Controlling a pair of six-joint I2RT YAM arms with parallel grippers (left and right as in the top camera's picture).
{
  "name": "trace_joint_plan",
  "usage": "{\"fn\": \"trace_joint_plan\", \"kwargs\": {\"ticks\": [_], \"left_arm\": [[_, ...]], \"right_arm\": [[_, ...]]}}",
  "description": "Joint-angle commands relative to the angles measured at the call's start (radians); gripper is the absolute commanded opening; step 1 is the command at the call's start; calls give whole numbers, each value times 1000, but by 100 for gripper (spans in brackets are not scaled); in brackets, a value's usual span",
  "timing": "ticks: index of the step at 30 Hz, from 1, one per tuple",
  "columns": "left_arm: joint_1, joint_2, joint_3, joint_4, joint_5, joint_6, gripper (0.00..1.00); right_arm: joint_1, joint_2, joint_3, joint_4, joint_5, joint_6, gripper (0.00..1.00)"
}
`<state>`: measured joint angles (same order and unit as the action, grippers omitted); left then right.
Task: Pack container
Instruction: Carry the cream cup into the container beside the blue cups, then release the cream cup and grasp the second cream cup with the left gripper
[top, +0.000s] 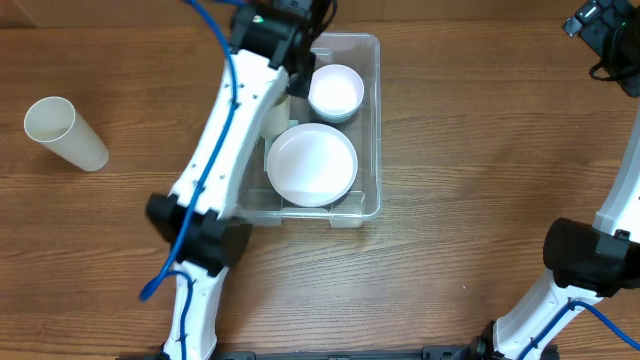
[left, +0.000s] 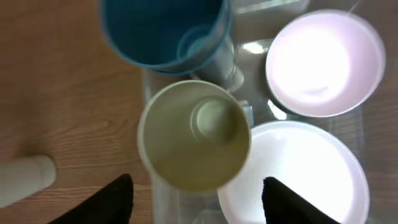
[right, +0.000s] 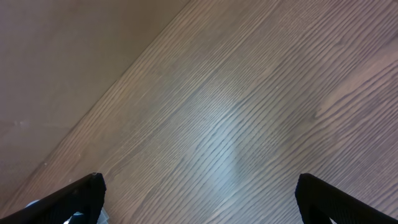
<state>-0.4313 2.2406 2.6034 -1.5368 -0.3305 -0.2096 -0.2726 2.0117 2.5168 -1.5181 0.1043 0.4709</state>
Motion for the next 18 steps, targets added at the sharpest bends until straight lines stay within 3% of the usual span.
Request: {"fn": "trace_joint_plan", "kwargs": {"ticks": [1,6,10,18], "left_arm": [[1,-154,19,-10,-17,-3,71],[106,-251,19,-61,-17,-14,84],[333,-248,17,-125,37,-68,100],[727,-179,9,-134,291,-68,100]], "right_arm": [[2,-5,7,5,7,4,100],[2,-5,7,5,7,4,100],[2,-5,7,5,7,4,100],[2,-5,7,5,7,4,100]]}}
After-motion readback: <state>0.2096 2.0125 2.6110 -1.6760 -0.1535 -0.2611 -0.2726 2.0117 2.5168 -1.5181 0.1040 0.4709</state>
